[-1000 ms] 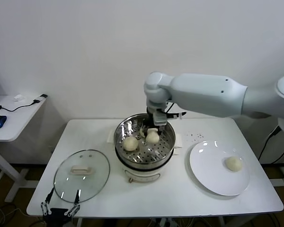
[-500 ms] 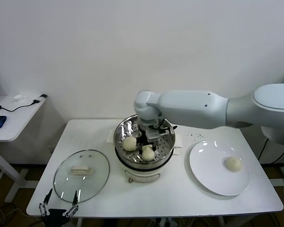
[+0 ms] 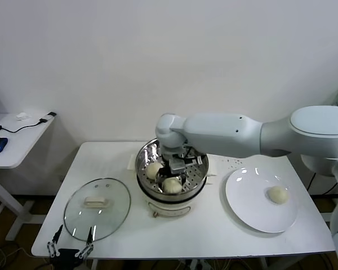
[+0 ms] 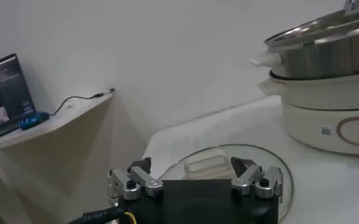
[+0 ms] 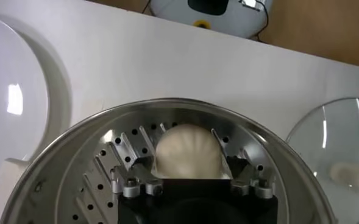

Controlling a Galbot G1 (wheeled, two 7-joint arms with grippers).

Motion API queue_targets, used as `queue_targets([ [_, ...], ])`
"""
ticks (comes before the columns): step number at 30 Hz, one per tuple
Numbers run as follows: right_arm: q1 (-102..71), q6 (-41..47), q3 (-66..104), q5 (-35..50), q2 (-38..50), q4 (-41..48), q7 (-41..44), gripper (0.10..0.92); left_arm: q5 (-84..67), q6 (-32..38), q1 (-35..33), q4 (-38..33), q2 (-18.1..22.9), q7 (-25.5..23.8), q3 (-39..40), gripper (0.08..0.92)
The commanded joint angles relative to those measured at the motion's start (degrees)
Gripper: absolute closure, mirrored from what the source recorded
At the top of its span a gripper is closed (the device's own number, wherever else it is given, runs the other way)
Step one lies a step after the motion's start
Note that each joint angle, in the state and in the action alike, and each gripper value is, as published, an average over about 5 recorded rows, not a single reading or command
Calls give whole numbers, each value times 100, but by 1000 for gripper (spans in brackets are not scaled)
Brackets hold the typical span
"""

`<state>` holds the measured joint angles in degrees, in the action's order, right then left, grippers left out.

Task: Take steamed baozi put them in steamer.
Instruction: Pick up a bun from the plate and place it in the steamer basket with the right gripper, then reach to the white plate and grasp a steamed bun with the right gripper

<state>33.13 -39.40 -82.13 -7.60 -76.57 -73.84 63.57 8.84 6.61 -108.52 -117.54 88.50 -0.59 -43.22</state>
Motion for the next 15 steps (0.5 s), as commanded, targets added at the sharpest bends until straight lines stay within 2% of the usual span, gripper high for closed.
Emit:
queue_targets([
  [1, 239, 0, 115, 265, 94, 92, 63, 206, 6, 10, -13, -4, 4, 4, 7, 177],
  [4, 649, 163, 53, 692, 330, 217, 52, 203, 5, 10, -16, -25, -1, 5, 3, 177],
  [7, 1231, 814, -410, 1402, 689, 399, -268, 203, 3, 5, -12, -53, -13, 4, 7, 177],
  [10, 1776, 2060, -1243, 2705, 1180, 493, -726, 203, 8, 5, -9, -83, -31, 2, 29, 177],
  [12, 1974, 3048, -1576, 3599, 1575, 459, -732, 203, 12, 11, -4, -87, -42, 2, 50, 177],
  [15, 2050, 4194, -1737, 4128, 2139, 383, -537, 203, 16, 23, -2, -79, -49, 2, 86, 177],
])
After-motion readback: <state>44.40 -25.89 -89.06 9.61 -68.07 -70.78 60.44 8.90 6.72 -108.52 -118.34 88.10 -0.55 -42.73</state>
